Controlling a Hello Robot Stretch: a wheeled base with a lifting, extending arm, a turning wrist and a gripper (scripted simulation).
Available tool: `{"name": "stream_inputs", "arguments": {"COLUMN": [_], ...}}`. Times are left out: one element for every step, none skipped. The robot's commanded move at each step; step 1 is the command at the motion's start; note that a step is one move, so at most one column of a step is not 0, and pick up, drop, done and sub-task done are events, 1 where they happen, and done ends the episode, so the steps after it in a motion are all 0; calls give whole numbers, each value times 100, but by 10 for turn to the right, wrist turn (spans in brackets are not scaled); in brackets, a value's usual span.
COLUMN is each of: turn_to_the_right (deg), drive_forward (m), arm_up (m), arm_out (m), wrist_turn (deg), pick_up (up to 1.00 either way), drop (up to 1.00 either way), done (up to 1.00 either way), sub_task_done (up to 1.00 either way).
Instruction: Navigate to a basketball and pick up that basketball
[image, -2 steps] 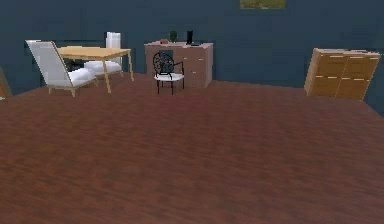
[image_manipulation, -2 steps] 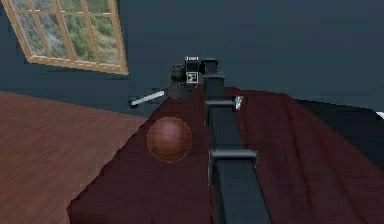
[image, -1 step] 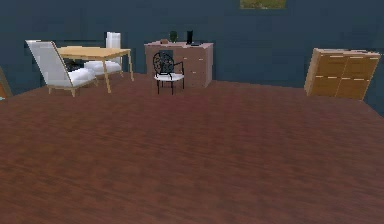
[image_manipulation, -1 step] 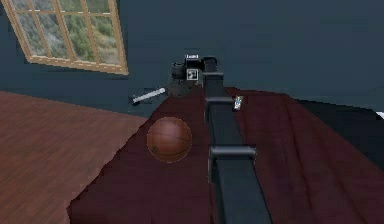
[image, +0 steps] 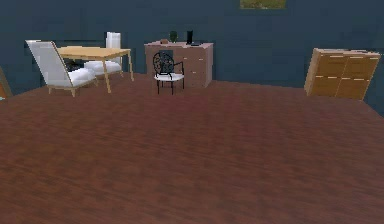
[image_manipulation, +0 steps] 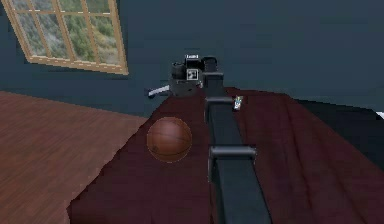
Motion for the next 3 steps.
{"name": "stream_inputs", "arguments": {"turn_to_the_right": [0, 0, 0], "drive_forward": [0, 0, 0], "arm_up": [-30, 0, 10], "arm_out": [0, 0, 0], "wrist_turn": [0, 0, 0], "pick_up": [0, 100, 0], "drop": [0, 0, 0], "done": [0, 0, 0], "sub_task_done": [0, 0, 0]}}
